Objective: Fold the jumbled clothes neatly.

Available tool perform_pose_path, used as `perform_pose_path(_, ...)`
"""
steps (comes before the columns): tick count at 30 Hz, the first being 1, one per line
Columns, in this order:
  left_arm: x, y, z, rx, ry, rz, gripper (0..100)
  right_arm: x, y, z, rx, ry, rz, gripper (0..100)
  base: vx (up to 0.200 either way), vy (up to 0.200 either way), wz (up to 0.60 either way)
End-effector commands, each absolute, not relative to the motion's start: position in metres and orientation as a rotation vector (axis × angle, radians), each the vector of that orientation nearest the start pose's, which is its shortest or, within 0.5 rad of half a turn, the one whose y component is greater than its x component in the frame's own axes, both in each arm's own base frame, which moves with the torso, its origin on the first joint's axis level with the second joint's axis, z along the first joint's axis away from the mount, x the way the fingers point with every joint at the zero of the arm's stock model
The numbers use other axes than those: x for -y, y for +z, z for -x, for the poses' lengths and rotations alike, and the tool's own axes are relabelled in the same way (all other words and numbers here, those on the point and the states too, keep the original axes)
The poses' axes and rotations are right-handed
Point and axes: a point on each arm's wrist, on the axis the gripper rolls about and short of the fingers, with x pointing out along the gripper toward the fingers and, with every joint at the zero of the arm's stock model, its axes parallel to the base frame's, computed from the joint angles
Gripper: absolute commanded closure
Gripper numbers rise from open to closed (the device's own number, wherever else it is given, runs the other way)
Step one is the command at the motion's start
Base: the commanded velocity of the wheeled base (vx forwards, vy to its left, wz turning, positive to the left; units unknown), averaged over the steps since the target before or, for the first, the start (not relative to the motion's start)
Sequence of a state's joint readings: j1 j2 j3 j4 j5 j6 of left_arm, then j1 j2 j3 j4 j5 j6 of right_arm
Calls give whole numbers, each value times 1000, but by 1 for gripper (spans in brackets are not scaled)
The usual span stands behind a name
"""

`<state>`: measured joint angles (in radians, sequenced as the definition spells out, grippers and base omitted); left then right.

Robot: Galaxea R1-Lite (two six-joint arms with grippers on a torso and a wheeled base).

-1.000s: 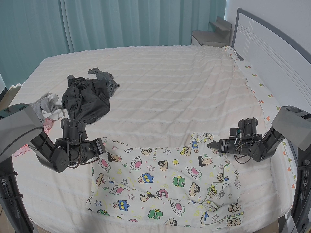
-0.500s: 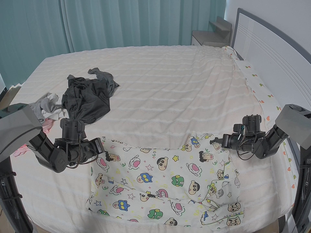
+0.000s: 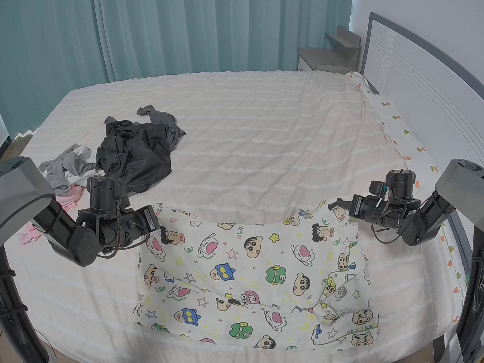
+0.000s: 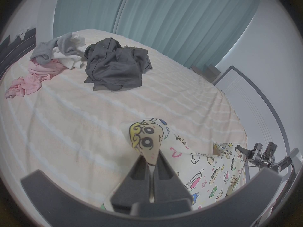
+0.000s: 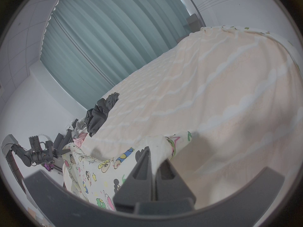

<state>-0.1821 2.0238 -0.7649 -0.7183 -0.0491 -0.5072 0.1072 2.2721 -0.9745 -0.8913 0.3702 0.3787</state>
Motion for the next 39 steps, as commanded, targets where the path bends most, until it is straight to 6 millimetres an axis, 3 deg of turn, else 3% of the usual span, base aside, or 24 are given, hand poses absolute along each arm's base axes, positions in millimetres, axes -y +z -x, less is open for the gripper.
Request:
perform_pose_path(1,63,84,-338,-555,-92,460,100,-48,47,-403,-469,386,-420,100,0,0,0)
perform_pose_path(16,62,79,-331,-555,-88,363,100,-47,54,-393,-438,403,-433,100,0,0,0)
perform_pose_path(20,61,76,-327,-570,-100,317,100,-42,58,-375,-454,462,-445,100,0,0,0)
perform_pose_path(30,62,66,-316,-616,-121,265,100,-31,39,-340,-509,555,-474,100,0,0,0)
perform_pose_path(39,74,70,-303,-618,-173,233,100,-25,35,-321,-517,610,-487,100,0,0,0)
